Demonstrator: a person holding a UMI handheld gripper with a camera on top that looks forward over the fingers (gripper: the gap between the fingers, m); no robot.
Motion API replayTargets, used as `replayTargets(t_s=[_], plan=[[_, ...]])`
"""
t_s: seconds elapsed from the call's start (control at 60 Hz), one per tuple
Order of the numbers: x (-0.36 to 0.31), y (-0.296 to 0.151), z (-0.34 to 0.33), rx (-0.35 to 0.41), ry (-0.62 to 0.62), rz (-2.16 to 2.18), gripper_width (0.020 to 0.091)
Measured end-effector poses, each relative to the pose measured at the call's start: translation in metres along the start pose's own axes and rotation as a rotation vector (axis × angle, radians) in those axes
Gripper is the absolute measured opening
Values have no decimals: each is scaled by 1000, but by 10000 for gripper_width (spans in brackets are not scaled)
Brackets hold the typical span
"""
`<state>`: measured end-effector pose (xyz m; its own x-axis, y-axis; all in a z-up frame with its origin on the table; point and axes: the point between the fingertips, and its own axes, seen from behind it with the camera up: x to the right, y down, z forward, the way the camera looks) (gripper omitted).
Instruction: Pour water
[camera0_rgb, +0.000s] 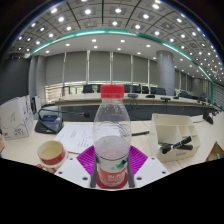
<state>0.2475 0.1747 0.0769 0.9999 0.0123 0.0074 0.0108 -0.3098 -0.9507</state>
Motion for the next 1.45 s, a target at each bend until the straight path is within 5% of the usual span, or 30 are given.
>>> replayTargets(t_s=[0.117, 0.2, 0.233, 0.45, 0.717, 1.033, 1.45], plan=[[2, 4, -1, -25, 17, 24, 560], [1, 14, -5, -85, 10, 69, 871], [0, 13, -11, -100, 5, 87, 821], [-6, -6, -76, -156, 62, 38, 858], [-59, -22, -226, -260, 59, 26, 856], [-100, -26, -403, -296, 90, -33, 858], [-109, -28, -467, -275, 87, -65, 861]])
